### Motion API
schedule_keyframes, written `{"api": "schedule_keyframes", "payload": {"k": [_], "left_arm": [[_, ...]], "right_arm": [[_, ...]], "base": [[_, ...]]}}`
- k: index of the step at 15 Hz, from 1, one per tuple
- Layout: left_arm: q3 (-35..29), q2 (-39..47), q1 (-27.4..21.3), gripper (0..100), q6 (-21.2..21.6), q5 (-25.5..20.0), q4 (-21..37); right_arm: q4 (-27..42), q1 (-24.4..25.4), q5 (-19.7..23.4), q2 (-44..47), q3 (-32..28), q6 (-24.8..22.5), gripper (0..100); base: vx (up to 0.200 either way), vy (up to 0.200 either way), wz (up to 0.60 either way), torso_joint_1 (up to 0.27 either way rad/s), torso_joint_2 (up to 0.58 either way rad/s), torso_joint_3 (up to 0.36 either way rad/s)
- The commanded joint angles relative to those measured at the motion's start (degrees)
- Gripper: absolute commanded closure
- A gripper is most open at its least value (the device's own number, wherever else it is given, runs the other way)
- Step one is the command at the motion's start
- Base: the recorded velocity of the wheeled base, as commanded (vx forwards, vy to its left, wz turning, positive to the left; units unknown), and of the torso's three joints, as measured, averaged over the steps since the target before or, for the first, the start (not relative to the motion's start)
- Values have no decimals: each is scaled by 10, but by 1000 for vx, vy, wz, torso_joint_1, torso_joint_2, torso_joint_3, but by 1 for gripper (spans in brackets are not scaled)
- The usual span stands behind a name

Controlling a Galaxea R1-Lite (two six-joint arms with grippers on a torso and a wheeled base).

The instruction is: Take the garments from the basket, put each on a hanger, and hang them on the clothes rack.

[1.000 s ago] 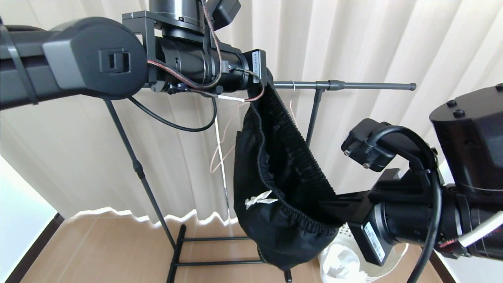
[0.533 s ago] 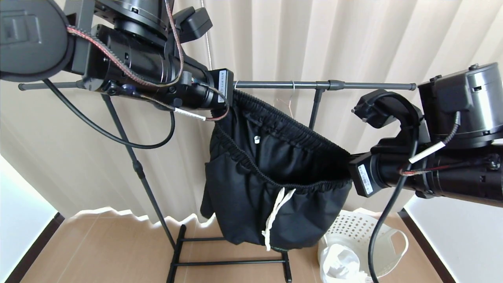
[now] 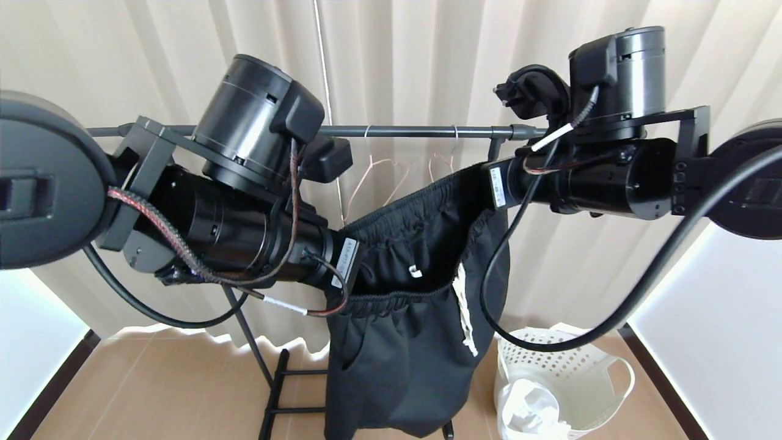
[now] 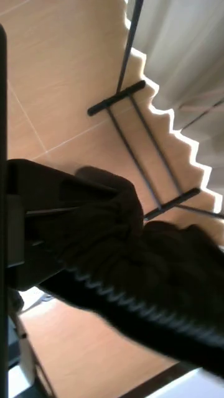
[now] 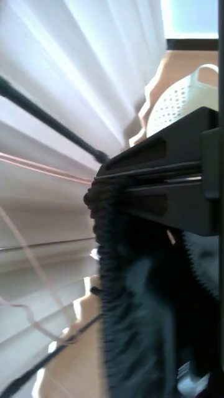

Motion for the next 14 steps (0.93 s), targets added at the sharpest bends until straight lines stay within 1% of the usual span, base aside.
{"api": "schedule_keyframes", "payload": {"k": [1,2,3,4,5,6,7,8,9,10,12,14], "left_arm": [[29,-6,-47,100,-23,-1,-1],[27,-3,-64,100,-40,-1,-5],[24,12,-100,100,-72,0,-25],[20,25,-121,100,-91,0,-40],[17,29,-126,100,-97,0,-44],[-5,46,-151,100,-126,0,-52],[-19,60,-160,100,-140,2,-54],[-33,67,-160,100,-146,1,-55],[-47,73,-160,100,-163,1,-55],[-51,74,-158,100,-172,1,-57],[-49,71,-154,100,-173,2,-55],[-46,59,-131,100,-172,4,-54]], "right_arm": [[-8,3,0,69,-52,6,100],[-14,7,2,81,-63,17,100],[-33,17,8,93,-84,40,100],[-33,19,10,106,-114,50,100],[-32,20,10,111,-124,54,100],[-31,31,10,123,-148,69,100],[-33,38,10,123,-149,78,100],[-35,47,13,123,-150,88,100],[-35,51,17,123,-153,97,100],[-34,52,17,123,-153,98,100],[-32,49,17,117,-148,101,100],[-31,34,16,94,-126,110,100]], "base": [[0,0,0,0,0,0],[0,0,0,0,0,0],[0,0,0,0,0,0],[0,0,0,0,0,0],[0,0,0,0,0,0],[0,0,0,0,0,0],[0,0,0,0,0,0],[0,0,0,0,0,0],[0,0,0,0,0,0],[0,0,0,0,0,0],[0,0,0,0,0,0],[0,0,0,0,0,0]]}}
